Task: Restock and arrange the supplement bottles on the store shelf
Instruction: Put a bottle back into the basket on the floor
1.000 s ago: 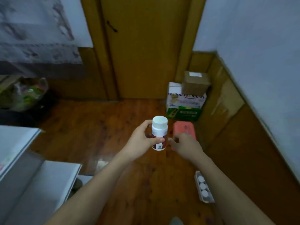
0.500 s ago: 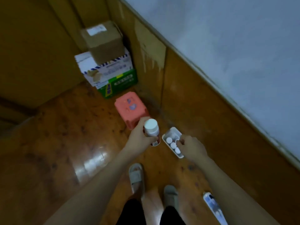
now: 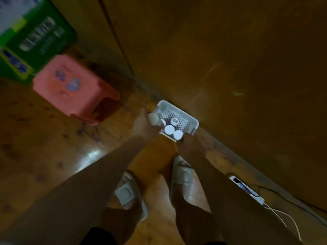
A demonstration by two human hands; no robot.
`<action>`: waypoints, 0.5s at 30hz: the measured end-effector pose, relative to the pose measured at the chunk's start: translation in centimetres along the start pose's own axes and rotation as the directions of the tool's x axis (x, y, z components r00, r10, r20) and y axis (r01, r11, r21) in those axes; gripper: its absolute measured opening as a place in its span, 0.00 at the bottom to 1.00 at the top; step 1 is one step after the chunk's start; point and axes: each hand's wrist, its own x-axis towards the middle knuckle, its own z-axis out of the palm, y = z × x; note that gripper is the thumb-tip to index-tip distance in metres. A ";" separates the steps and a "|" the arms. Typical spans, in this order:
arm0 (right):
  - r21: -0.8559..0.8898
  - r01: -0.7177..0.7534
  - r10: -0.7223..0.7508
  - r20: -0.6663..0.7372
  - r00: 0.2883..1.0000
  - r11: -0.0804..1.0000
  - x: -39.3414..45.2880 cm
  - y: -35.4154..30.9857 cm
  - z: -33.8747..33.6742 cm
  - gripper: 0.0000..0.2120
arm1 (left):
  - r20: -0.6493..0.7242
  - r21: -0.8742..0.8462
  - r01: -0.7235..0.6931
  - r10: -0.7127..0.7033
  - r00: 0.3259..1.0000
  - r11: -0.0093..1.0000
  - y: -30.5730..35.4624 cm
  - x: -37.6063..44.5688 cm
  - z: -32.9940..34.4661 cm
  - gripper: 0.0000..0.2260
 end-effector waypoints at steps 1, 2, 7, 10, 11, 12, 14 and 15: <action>0.010 0.006 -0.006 -0.017 1.000 1.000 1.8 0.3 0.9 0.12 | -0.013 0.000 -0.003 0.003 1.000 1.000 -0.6 1.9 1.4 0.28; 0.003 0.026 -0.026 -0.042 0.999 1.000 3.8 0.8 1.8 0.11 | -0.015 0.029 -0.020 0.020 1.000 0.999 -1.1 3.4 2.9 0.27; -0.003 0.050 -0.050 -0.102 0.993 0.999 13.9 2.5 4.4 0.07 | 0.017 0.189 -0.217 0.218 0.976 0.958 -4.1 11.6 9.3 0.19; -0.074 0.069 -0.080 -0.145 0.986 0.995 18.6 2.8 5.3 0.11 | 0.075 0.309 -0.248 0.237 0.969 0.918 -5.3 15.7 11.9 0.19; -0.108 0.077 -0.094 -0.166 0.982 0.991 19.8 2.8 5.7 0.12 | 0.095 0.355 -0.260 0.243 0.965 0.898 -6.0 16.9 12.7 0.20; -0.120 0.077 -0.097 -0.170 0.981 0.990 20.9 2.9 6.1 0.12 | 0.115 0.389 -0.264 0.238 0.964 0.882 -6.6 17.8 13.4 0.20; -0.107 0.079 -0.093 -0.130 0.987 0.991 22.5 3.0 7.1 0.14 | 0.151 0.438 -0.272 0.228 0.962 0.857 -7.8 19.1 14.5 0.20; -0.114 0.079 -0.092 -0.112 0.989 0.990 23.0 3.1 7.5 0.14 | 0.166 0.460 -0.269 0.216 0.962 0.846 -8.5 19.4 14.8 0.20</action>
